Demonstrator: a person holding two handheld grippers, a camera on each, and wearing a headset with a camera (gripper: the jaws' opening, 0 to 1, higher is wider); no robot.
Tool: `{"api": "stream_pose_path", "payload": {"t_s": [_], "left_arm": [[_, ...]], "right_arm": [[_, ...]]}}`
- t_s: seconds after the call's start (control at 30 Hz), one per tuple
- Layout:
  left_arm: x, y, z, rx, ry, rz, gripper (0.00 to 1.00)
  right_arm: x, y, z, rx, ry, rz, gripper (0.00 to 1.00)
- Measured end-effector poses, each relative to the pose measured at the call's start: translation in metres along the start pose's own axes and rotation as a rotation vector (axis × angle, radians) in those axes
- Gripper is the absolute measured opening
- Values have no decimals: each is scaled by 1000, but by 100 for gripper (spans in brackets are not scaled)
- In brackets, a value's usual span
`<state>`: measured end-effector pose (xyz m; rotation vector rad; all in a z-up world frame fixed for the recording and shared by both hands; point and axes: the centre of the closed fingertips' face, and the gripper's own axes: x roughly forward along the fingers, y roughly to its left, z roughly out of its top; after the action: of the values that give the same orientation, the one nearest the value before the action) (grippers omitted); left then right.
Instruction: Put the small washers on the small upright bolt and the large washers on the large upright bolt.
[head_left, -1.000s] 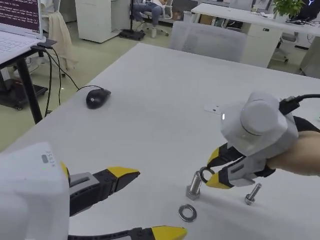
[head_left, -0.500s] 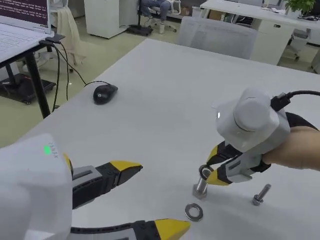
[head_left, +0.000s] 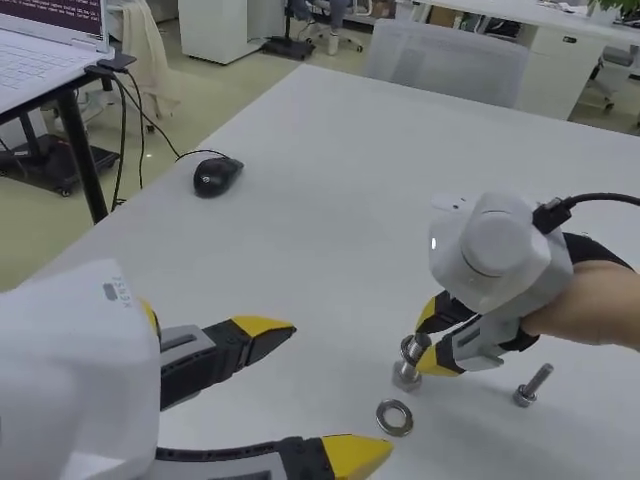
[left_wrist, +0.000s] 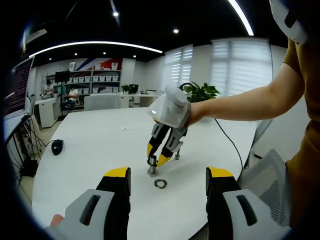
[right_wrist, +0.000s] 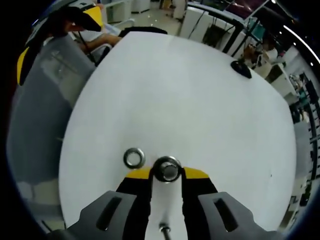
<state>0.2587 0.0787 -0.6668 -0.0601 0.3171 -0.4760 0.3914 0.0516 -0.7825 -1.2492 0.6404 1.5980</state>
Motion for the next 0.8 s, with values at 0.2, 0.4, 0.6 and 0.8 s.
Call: {"api": "stream_pose_path", "payload": {"t_s": [0.2,0.4,0.6,0.8], "left_arm": [[1,0,0,-4,-2,-2,60],[3,-2,-4,-10,6,-12,60],[4,1,-5,-24,4,-7,60],[4,1,-6,-26,5,-7,60]], "right_arm": [[11,1,-5,5,3,14,22],[22,2,-9,-2,16,26,23],[27,3,-11,-6,22,36,23],[29,3,-11,-21,14,39,24]]}}
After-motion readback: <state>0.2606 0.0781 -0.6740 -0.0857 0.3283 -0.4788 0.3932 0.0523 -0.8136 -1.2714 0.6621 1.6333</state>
